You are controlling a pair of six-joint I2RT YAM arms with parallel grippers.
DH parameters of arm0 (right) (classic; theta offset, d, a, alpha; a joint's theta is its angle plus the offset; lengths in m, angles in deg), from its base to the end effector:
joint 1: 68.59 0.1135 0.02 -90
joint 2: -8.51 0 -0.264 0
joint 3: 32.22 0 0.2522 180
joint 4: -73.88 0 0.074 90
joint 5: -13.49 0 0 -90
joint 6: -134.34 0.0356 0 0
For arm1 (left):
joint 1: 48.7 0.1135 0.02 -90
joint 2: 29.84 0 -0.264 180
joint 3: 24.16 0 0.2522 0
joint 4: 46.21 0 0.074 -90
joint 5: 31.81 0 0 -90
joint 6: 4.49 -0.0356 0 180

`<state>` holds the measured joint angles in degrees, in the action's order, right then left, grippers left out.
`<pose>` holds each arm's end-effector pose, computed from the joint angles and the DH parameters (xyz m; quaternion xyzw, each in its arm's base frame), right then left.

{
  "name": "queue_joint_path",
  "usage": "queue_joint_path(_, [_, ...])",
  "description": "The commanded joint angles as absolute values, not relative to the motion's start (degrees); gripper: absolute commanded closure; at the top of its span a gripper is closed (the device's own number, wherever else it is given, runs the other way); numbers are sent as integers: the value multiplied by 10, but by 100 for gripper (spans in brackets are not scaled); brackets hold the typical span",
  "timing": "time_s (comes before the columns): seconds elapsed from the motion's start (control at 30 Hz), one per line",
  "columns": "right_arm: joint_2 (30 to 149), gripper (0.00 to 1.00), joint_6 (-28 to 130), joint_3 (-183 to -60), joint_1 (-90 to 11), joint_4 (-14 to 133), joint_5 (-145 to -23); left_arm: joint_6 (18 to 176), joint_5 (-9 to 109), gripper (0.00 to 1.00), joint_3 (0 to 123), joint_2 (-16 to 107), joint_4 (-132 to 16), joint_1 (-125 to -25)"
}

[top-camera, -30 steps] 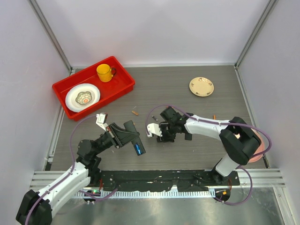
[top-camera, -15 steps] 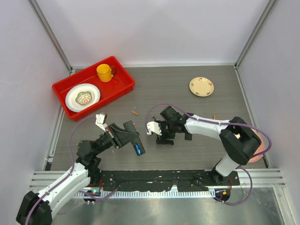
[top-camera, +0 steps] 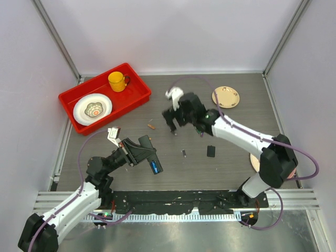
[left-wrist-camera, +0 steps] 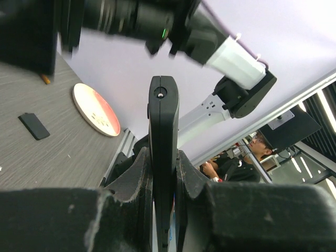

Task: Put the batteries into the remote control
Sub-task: Pick up the battery from the center of the board.

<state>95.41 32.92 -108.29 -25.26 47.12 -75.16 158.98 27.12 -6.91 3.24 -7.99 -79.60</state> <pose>0.2481 0.2329 0.2629 -0.4079 0.7991 0.1112 0.4274 0.1090 -0.0867 0.2286 0.0128 0.5803 -0.7238 0.3731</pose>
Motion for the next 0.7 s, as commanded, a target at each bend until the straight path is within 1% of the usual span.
queue_joint_path(0.0, [1009, 1, 668, -1226, -304, 376, -740, 1589, 276, 100, -65, 36, -64, -798])
queue_joint_path(0.03, [1009, 0, 729, -1214, -304, 386, -740, 1590, 276, 100, -66, 36, -64, -798])
queue_joint_path(0.07, [999, 0, 766, -1174, -303, 399, -734, 1589, 278, 100, -66, 36, -64, -799])
queue_joint_path(0.1, [994, 3, 796, -1155, -299, 418, -724, 1589, 278, 100, -66, 37, -64, -799])
queue_joint_path(0.13, [996, 5, 818, -1146, -290, 411, -695, 1590, 279, 100, -66, 37, -64, -799])
queue_joint_path(0.17, [1010, 7, 845, -1144, -279, 369, -679, 1590, 278, 100, -66, 37, -64, -799])
queue_joint_path(0.2, [1018, 10, 849, -1148, -267, 343, -650, 1591, 278, 100, -66, 36, -65, -799])
queue_joint_path(0.23, [1021, 11, 853, -1147, -233, 324, -586, 1590, 278, 100, -66, 37, -67, -798])
queue_joint_path(0.33, [1014, 15, 872, -1117, -195, 294, -538, 1589, 277, 100, -66, 38, -72, -799])
queue_joint_path(0.37, [1012, 16, 877, -1105, -191, 285, -537, 1588, 276, 100, -66, 38, -74, -799])
queue_joint_path(0.47, [1007, 25, 887, -1090, -178, 268, -542, 1585, 277, 100, -66, 43, -76, -799])
queue_joint_path(0.5, [1007, 30, 886, -1086, -178, 265, -545, 1585, 278, 100, -67, 43, -77, -798])
queue_joint_path(0.57, [1011, 37, 883, -1075, -178, 260, -552, 1585, 279, 99, -68, 47, -77, -798])
queue_joint_path(0.63, [1023, 40, 874, -1070, -178, 259, -561, 1585, 278, 100, -68, 49, -76, -799])
queue_joint_path(0.67, [1026, 43, 871, -1068, -178, 259, -573, 1585, 279, 100, -67, 51, -76, -799])
